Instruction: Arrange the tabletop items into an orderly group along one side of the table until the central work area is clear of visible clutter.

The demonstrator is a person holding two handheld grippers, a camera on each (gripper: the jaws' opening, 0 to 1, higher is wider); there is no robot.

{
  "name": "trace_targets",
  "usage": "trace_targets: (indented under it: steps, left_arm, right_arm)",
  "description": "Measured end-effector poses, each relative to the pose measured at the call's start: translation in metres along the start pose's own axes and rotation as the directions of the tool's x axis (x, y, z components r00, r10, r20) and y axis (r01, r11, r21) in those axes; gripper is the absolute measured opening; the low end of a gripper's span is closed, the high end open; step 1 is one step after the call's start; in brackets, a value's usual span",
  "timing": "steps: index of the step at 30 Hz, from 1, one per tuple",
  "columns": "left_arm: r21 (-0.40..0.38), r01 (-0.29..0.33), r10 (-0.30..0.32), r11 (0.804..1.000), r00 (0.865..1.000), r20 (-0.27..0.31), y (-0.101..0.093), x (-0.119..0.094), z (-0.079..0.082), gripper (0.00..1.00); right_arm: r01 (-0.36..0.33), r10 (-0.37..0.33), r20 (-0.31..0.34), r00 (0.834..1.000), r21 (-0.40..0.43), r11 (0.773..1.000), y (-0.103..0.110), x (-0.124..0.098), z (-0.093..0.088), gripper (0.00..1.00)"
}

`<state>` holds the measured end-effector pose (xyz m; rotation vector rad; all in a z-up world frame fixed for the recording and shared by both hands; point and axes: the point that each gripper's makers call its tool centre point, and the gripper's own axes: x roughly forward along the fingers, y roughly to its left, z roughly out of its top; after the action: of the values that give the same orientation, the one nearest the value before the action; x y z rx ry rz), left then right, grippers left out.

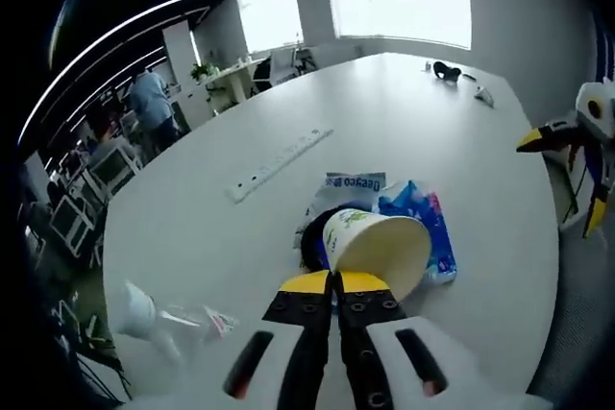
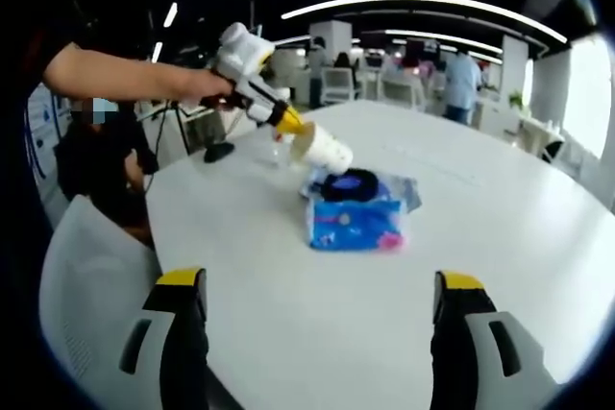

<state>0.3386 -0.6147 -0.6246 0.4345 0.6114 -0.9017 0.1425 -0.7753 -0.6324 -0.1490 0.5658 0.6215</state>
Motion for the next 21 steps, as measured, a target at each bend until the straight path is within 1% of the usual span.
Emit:
trace_targets:
  steps: [5,6,9,15,17,21]
  left_arm:
    - [-0.094,-0.013,0.011,0.996,1.0,-0.022,0.006,-0.005,-0.007,0.0]
    - [-0.101,-0.019,0.016,0.995,1.0,-0.025,0.008,-0.006,-0.009,0.0]
    - [-0.172,-0.028,0.021,0.985,0.999,-0.043,0.01,-0.007,-0.013,0.0]
    - [-0.233,-0.063,0.048,0.97,0.996,-0.07,0.015,-0.012,-0.018,0.0]
    - [-0.262,-0.079,0.057,0.962,0.994,-0.09,0.016,-0.014,-0.022,0.0]
    - [-0.306,-0.098,0.068,0.947,0.992,-0.108,0.016,-0.018,-0.027,0.0]
  right_arm:
    - [-0.009,0.009,-0.001,1.0,-0.004,1.0,0.002,0.003,0.0,0.96]
    - [-0.009,0.009,-0.002,1.0,-0.003,1.0,0.003,0.003,0.0,0.96]
    - [-0.015,0.015,-0.001,1.0,0.0,1.0,0.004,0.005,0.0,0.96]
    - [-0.024,0.024,-0.007,1.0,-0.002,1.0,0.007,0.005,-0.002,0.96]
    - [-0.027,0.027,-0.006,1.0,-0.001,1.0,0.007,0.006,-0.002,0.96]
    - [-0.029,0.029,-0.003,1.0,0.002,1.0,0.008,0.007,-0.001,0.96]
